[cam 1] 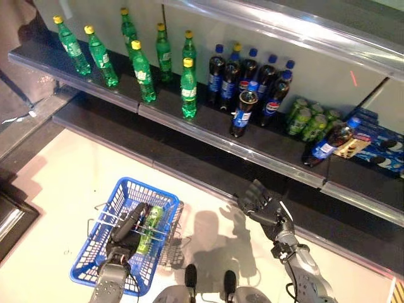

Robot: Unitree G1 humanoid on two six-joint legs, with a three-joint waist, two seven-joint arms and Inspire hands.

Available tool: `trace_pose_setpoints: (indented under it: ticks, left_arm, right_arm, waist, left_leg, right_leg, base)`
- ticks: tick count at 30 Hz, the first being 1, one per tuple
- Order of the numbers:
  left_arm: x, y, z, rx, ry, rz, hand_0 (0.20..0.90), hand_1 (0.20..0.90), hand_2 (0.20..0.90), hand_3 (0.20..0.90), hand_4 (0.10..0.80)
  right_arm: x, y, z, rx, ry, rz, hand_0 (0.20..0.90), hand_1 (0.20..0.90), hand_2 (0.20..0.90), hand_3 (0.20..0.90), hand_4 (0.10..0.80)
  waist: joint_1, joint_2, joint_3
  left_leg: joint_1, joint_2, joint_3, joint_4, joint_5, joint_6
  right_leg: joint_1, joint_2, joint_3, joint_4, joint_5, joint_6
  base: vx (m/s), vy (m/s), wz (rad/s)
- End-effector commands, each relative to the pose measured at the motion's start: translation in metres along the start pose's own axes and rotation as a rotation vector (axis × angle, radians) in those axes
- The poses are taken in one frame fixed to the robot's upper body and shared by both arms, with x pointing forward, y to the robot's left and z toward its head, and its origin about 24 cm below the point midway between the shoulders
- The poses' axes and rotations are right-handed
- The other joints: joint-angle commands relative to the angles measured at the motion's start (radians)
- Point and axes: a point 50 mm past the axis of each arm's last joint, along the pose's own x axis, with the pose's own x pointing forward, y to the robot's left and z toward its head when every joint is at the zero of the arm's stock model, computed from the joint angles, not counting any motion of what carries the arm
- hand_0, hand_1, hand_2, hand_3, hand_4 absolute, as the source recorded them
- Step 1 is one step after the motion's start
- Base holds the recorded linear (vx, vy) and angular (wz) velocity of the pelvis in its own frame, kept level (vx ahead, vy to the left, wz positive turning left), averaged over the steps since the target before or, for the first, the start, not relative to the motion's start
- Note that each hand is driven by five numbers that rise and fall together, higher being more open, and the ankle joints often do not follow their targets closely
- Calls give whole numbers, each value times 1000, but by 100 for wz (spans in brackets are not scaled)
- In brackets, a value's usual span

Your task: Pick up the drink and place into the basket.

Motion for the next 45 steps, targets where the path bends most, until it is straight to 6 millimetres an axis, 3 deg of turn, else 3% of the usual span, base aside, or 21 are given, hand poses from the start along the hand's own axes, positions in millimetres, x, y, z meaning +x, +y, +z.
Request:
trace_pose_setpoints:
  ticks: [1,9,17,23,25,28,32,34,39,41,43,45]
  left_arm:
    - [4,-41,49,-86,-330,-324,300,300,300,200,100]
    - [1,-37,50,-58,-340,-296,300,300,300,200,100]
    - [-2,-29,57,-24,-363,-243,300,300,300,200,100]
    - [-7,-5,57,-91,-370,-157,300,300,300,200,100]
    - [-11,3,58,-123,-379,-138,300,300,300,200,100]
    - [-15,12,60,-172,-386,-109,300,300,300,200,100]
    - [-15,16,50,-183,-353,-100,300,300,300,200,100]
    - [-15,18,48,-179,-346,-100,300,300,300,200,100]
    - [-14,19,48,-195,-343,-84,300,300,300,200,100]
    - [-14,23,52,-187,-333,-75,300,300,300,200,100]
    - [-12,22,52,-180,-324,-76,300,300,300,200,100]
    - [-9,16,49,-169,-313,-85,300,300,300,200,100]
  right_arm:
    - [-3,-7,16,-40,-136,-43,900,900,900,900,800]
    - [-6,-12,15,-73,-125,-82,900,900,900,900,800]
    - [-1,2,27,-248,-145,38,900,900,900,900,800]
    - [10,14,41,-276,-164,148,900,900,900,900,800]
    - [12,19,44,-291,-167,188,900,900,900,900,800]
    - [15,28,46,-311,-169,219,900,900,900,900,800]
    - [17,35,44,-327,-179,216,900,900,900,900,800]
    - [17,34,44,-337,-179,221,900,900,900,900,800]
    - [20,39,48,-390,-199,232,900,900,900,900,800]
    - [19,40,52,-355,-219,216,900,900,900,900,800]
    - [19,40,54,-340,-242,199,900,900,900,900,800]
    - [17,43,53,-342,-257,191,900,900,900,900,800]
  waist:
    - [8,58,-252]
    - [21,53,-253]
    - [46,49,-232]
    - [92,38,-182]
    - [113,36,-168]
    - [139,51,-158]
    - [152,91,-185]
    - [164,91,-197]
    - [189,78,-227]
    - [194,64,-227]
    - [186,58,-227]
    - [179,74,-227]
  left_leg:
    - [61,-14,-9,39,-134,-34]
    - [64,-7,-26,38,-134,-38]
    - [29,5,-60,112,-145,-43]
    - [-38,-21,-133,259,-167,-55]
    - [-77,-32,-145,332,-145,-64]
    - [-121,-29,-119,332,-94,-72]
    - [-143,7,5,133,9,-117]
    - [-165,8,26,114,37,-127]
    - [-144,-17,-26,133,-33,-92]
    - [-129,-35,-43,156,-58,-67]
    - [-99,-61,-72,145,-74,-22]
    - [-88,-78,-108,142,-81,14]
  right_leg:
    - [-39,32,-22,3,22,8]
    - [-27,39,-32,5,12,3]
    - [-53,26,-65,115,-44,-16]
    - [-63,9,-112,174,-76,-45]
    - [-59,4,-126,182,-85,-52]
    - [-51,4,-149,188,-96,-55]
    - [-14,19,-217,167,-115,-45]
    - [4,15,-240,148,-114,-40]
    - [-4,-42,-266,199,-123,-14]
    - [-11,-83,-257,269,-106,17]
    - [-77,-147,-225,447,-16,48]
    - [-146,-201,-180,644,73,48]
  base:
    - [30,-77,-10]
    - [36,-60,-2]
    - [26,-95,7]
    - [-1,-115,30]
    - [7,-34,16]
    - [45,52,22]
    - [138,197,58]
    - [167,210,64]
    - [193,298,30]
    - [185,294,33]
    - [188,353,43]
    - [192,381,40]
